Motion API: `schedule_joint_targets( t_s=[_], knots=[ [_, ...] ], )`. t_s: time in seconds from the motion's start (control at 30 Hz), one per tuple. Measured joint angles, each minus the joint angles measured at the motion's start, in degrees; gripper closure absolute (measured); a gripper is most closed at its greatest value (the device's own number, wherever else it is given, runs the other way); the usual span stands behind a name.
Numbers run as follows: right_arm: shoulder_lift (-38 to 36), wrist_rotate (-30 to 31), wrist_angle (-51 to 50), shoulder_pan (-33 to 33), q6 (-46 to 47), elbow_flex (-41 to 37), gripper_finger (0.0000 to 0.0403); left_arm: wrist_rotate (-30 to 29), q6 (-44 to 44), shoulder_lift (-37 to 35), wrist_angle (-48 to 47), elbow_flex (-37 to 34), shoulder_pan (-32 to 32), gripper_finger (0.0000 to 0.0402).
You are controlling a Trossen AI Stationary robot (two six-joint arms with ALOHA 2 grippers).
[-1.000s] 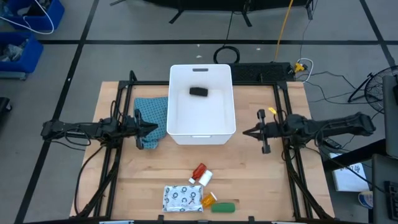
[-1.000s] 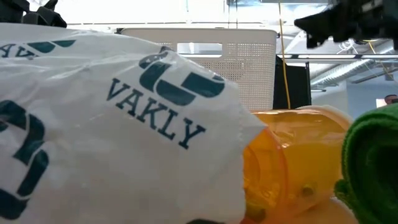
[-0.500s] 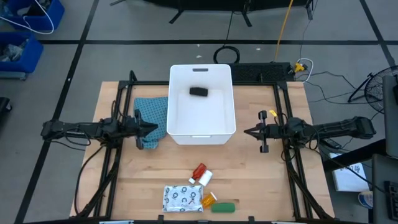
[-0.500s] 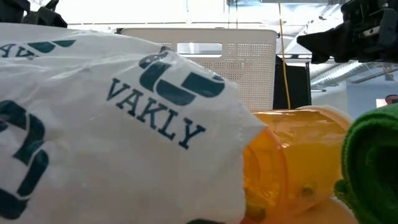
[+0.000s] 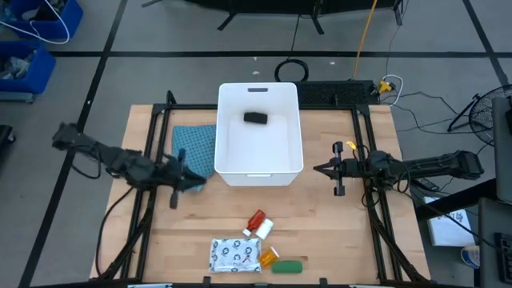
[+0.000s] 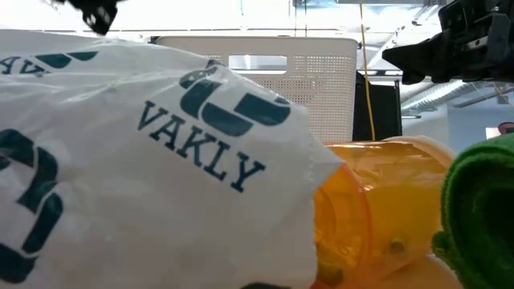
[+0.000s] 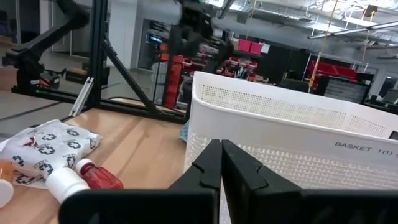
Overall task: Pick & place medical supplies in basket/bin
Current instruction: Put the white mailer bag into the white container
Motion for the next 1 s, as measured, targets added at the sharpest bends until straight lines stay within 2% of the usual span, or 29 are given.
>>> schedule_joint_targets(
  t_s=[0.13, 0.4, 0.57, 0.73, 0.8, 0.87, 1.0],
  knots=[
    [0.0, 0.1, 0.0, 0.0, 0.0, 0.0, 0.0403, -0.7, -5.3, 13.2, -6.5, 9.3, -6.3, 0.0364],
    [0.0, 0.3, 0.0, 0.0, -2.4, 0.0, 0.0403, -5.8, -12.3, 33.0, -6.6, 21.8, -15.4, 0.0364],
    [0.0, 2.6, 0.1, 0.0, -2.1, -0.1, 0.0403, -10.1, -13.1, 45.7, -6.8, 29.2, -20.7, 0.0364],
    [0.0, 3.0, 0.0, 0.0, -1.1, -0.1, 0.0403, -16.7, -12.8, 57.8, -6.9, 40.6, -23.7, 0.0364],
    [0.0, 3.0, 0.0, 0.0, -0.5, -0.1, 0.0403, -15.6, -12.4, 61.7, -8.1, 46.1, -23.6, 0.0363],
    [0.0, 3.0, 0.0, 0.0, 0.5, -0.1, 0.0403, -11.0, -12.0, 64.9, -13.0, 51.8, -22.8, 0.0355],
    [0.1, 3.0, -0.3, 0.0, 2.6, -0.1, 0.0403, -3.8, -12.9, 69.8, -23.4, 60.7, -21.4, 0.0316]
  ],
)
